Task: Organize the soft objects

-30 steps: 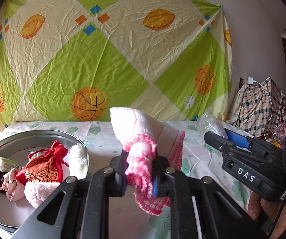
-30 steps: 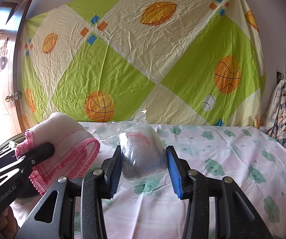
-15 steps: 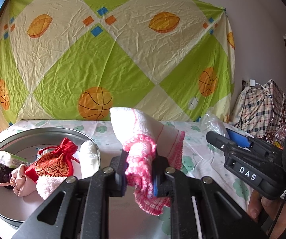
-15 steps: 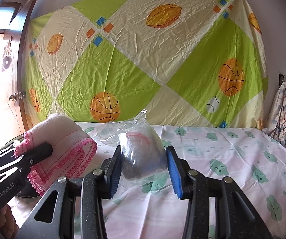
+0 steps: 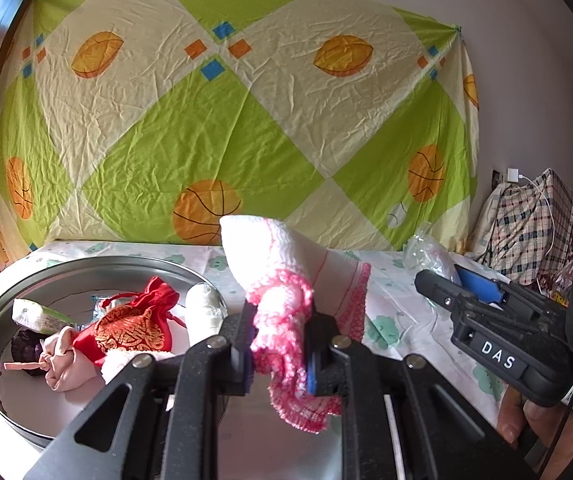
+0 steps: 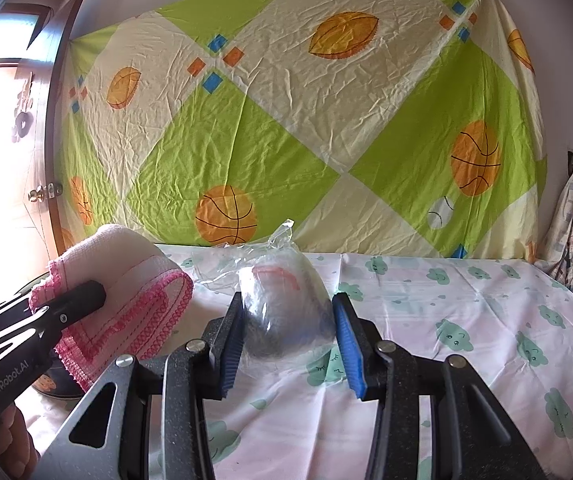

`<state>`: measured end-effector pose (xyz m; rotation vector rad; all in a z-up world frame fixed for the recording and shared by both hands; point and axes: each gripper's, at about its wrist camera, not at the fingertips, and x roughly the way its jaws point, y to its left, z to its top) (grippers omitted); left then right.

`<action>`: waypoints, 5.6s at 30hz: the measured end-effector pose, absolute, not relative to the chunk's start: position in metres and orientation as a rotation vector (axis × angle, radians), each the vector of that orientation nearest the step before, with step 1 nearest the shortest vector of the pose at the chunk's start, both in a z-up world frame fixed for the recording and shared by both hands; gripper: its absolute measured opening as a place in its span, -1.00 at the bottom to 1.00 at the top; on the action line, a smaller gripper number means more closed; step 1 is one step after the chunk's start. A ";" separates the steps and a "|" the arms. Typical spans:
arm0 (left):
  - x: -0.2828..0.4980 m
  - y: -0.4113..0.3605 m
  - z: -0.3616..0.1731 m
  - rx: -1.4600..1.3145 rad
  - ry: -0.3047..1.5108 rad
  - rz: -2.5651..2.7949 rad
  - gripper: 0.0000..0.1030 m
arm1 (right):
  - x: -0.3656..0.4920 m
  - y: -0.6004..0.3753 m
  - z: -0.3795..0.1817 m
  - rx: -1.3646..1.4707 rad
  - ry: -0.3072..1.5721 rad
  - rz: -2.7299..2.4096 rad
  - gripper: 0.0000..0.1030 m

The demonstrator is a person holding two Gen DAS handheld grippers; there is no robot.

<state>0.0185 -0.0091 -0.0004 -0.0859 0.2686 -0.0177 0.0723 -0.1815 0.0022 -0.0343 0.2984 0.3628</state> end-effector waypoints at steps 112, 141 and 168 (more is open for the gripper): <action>0.015 0.180 0.018 -0.174 0.438 0.238 -0.69 | 0.121 0.038 0.040 -0.173 0.535 0.711 -0.11; 0.020 0.182 0.015 -0.206 0.502 0.241 0.58 | 0.118 0.019 0.025 -0.160 0.559 0.667 0.43; -0.019 0.151 0.032 -0.167 0.378 0.276 0.98 | 0.068 -0.016 0.038 -0.115 0.454 0.656 0.53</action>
